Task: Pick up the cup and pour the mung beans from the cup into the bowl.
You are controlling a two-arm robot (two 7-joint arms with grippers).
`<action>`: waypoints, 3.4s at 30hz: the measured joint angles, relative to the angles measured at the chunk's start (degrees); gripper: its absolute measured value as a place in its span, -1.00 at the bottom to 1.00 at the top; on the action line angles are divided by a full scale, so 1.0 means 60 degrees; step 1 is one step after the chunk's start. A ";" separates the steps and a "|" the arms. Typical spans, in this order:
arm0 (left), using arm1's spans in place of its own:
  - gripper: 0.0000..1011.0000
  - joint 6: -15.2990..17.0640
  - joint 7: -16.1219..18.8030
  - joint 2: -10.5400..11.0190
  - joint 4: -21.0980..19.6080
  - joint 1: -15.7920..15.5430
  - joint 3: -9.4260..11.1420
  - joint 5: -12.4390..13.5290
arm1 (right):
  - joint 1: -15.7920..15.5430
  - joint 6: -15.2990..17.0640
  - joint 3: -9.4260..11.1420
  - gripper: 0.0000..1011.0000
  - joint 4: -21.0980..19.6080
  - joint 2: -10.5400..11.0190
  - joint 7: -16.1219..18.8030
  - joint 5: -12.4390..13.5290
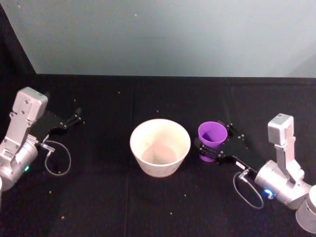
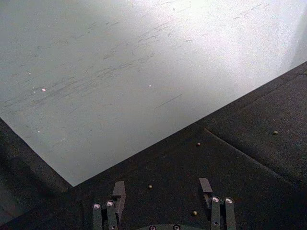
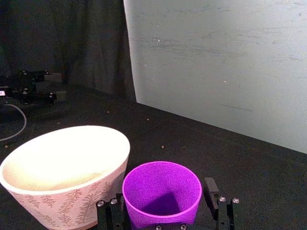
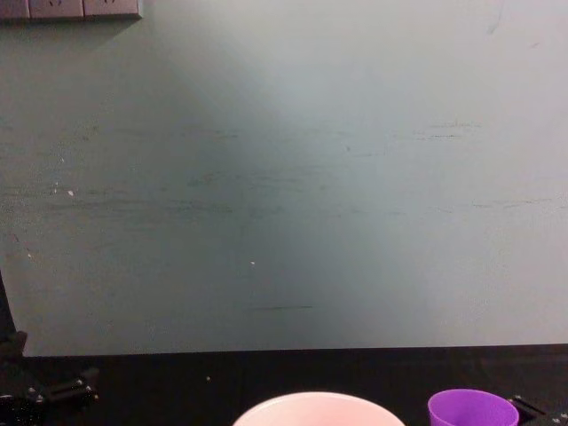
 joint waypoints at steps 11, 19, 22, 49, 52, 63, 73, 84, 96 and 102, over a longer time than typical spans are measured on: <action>0.98 0.0000 0.0000 0.0000 0.0000 0.0000 -0.0001 0.0000 | -0.0023 -0.0015 0.0000 0.71 -0.0029 0.0022 -0.0007 0.0031; 0.98 0.0000 0.0000 0.0000 0.0000 0.0000 0.0000 0.0000 | -0.0053 -0.0020 0.0039 0.49 -0.0075 0.0031 -0.0008 0.0036; 0.98 0.0000 0.0000 0.0000 0.0000 0.0000 0.0000 0.0001 | -0.0154 0.0069 0.0203 0.46 -0.0306 0.0095 -0.0016 0.0037; 0.98 0.0000 0.0000 0.0000 0.0000 0.0000 0.0000 0.0000 | -0.0533 0.3671 0.1932 0.45 -0.4360 0.1240 -0.0937 0.0416; 0.98 0.0000 0.0000 0.0000 0.0000 0.0000 0.0000 0.0000 | -0.0476 0.3974 0.1981 0.45 -0.4669 0.1321 -0.1046 0.0363; 0.98 0.0000 0.0000 0.0000 0.0000 0.0000 0.0000 0.0000 | -0.0475 0.3993 0.1988 0.45 -0.4663 0.1322 -0.1057 0.0349; 0.98 0.0000 0.0000 0.0000 0.0000 -0.0001 0.0000 0.0000 | -0.0483 0.3953 0.1984 0.45 -0.4631 0.1311 -0.1042 0.0354; 0.98 0.0000 0.0000 -0.0001 0.0000 0.0000 0.0000 0.0000 | -0.0490 0.3937 0.1984 0.45 -0.4615 0.1302 -0.1028 0.0359; 0.98 -0.0001 0.0000 0.0000 0.0000 0.0000 0.0000 0.0000 | -0.0490 0.3926 0.1984 0.45 -0.4606 0.1300 -0.1026 0.0360; 0.98 0.0000 0.0000 0.0000 0.0000 0.0000 0.0000 0.0000 | -0.0490 0.3925 0.1984 0.45 -0.4605 0.1299 -0.1026 0.0360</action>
